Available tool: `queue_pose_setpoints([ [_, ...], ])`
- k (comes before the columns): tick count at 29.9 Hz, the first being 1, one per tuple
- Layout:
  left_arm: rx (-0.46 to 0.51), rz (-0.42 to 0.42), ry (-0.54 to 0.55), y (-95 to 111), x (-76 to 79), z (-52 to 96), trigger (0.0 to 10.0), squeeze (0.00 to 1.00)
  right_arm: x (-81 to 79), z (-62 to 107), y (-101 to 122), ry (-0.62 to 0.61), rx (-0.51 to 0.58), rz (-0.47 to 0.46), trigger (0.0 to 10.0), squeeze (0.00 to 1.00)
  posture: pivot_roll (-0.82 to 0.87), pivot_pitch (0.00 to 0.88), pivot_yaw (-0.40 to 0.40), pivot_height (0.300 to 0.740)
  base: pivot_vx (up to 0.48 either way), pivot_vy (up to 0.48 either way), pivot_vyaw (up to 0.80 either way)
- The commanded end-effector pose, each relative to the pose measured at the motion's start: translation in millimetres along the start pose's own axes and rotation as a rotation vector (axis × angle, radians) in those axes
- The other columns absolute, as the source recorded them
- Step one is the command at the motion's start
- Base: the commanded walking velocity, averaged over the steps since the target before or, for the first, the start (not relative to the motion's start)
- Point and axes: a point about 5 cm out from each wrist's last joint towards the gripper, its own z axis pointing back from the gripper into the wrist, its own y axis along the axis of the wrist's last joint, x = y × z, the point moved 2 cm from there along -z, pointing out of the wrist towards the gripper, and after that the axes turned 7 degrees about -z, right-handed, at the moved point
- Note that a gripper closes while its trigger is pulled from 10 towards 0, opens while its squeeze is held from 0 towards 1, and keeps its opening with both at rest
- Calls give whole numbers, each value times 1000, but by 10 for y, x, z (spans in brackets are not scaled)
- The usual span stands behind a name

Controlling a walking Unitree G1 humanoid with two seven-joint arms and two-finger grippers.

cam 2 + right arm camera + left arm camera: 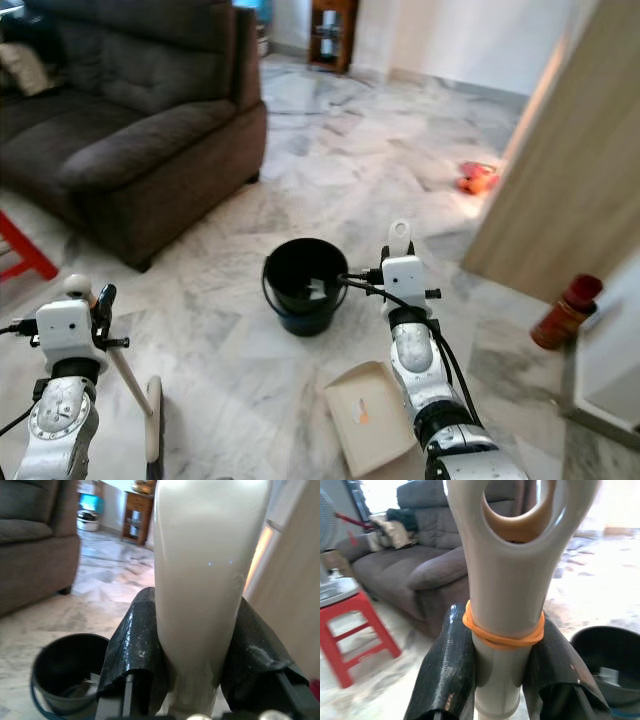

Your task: Sweep floor

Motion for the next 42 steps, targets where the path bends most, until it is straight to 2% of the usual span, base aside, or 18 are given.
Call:
queue_pose_setpoints([
  [1, 52, 0, 3, 120, -9, -55, 10000, 0, 11, -58, 81, 1, 25, 10, 10000, 0, 203, 0, -56, 740, 0, 0, -800],
  [16, 41, -41, -3, 111, -6, -77, 10000, 0, 2, -66, 73, -4, 13, 21, 10000, 0, 207, 0, -55, 740, 0, -55, -800],
  [29, 41, -46, -19, 121, 36, -89, 10000, 0, -6, -77, 81, -4, 11, 28, 10000, 0, 199, 0, -58, 740, 0, -41, -800],
  [35, 43, -35, -23, 119, 60, -83, 10000, 0, -3, -83, 87, -2, 12, 32, 10000, 0, 198, 0, -62, 740, 0, -380, -800],
  [42, 42, -46, -25, 120, 60, -84, 10000, 0, -16, -88, 94, 3, 13, 31, 10000, 0, 200, 0, -63, 740, 0, -95, -800],
])
